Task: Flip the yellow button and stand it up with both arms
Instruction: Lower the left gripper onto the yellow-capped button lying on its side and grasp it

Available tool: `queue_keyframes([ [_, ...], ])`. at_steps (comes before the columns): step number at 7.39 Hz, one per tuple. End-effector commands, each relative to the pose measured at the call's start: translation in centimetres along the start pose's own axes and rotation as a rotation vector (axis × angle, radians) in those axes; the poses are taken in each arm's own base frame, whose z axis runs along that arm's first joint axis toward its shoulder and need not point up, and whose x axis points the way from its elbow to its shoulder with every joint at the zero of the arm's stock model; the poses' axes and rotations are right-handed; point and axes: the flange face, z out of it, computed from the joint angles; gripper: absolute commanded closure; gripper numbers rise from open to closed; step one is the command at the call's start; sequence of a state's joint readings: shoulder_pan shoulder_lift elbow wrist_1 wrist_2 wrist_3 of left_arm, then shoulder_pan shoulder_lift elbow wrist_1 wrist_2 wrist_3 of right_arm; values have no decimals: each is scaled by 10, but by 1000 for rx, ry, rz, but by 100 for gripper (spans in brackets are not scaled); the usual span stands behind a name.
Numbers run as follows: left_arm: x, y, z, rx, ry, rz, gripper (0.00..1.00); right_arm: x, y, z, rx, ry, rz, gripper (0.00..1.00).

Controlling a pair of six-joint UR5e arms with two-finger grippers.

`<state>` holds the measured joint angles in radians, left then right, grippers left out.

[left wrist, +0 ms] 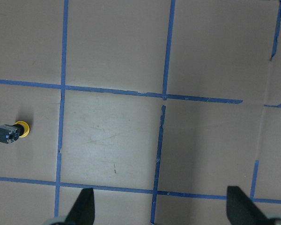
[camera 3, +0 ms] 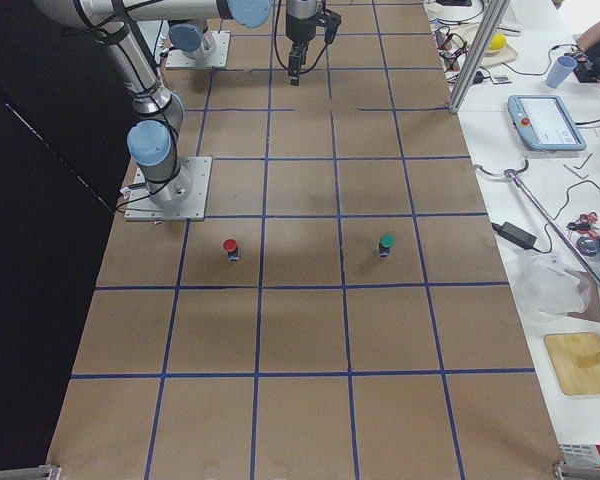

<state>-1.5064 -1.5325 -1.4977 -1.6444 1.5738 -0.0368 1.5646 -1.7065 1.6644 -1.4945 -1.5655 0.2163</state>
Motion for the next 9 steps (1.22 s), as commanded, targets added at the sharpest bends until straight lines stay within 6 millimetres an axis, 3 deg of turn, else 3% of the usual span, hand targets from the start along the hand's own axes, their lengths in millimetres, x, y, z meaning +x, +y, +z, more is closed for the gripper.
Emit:
queue_keyframes([
  [1, 0, 0, 2, -4, 0, 0, 0, 0, 0, -1, 4, 0, 0, 0],
  [4, -4, 12, 8, -37, -5, -3, 0, -1, 0, 0, 3, -3, 1, 0],
  [5, -35, 9, 21, -75, -26, -46, 0, 0, -1, 0, 5, -2, 3, 0],
  [7, -127, -11, 49, -126, -10, 51, 0, 0, 0, 0, 2, -1, 6, 0],
  [9, -196, -4, 91, -154, 26, 171, 0, -1, 0, 1, -3, 0, 8, 0],
])
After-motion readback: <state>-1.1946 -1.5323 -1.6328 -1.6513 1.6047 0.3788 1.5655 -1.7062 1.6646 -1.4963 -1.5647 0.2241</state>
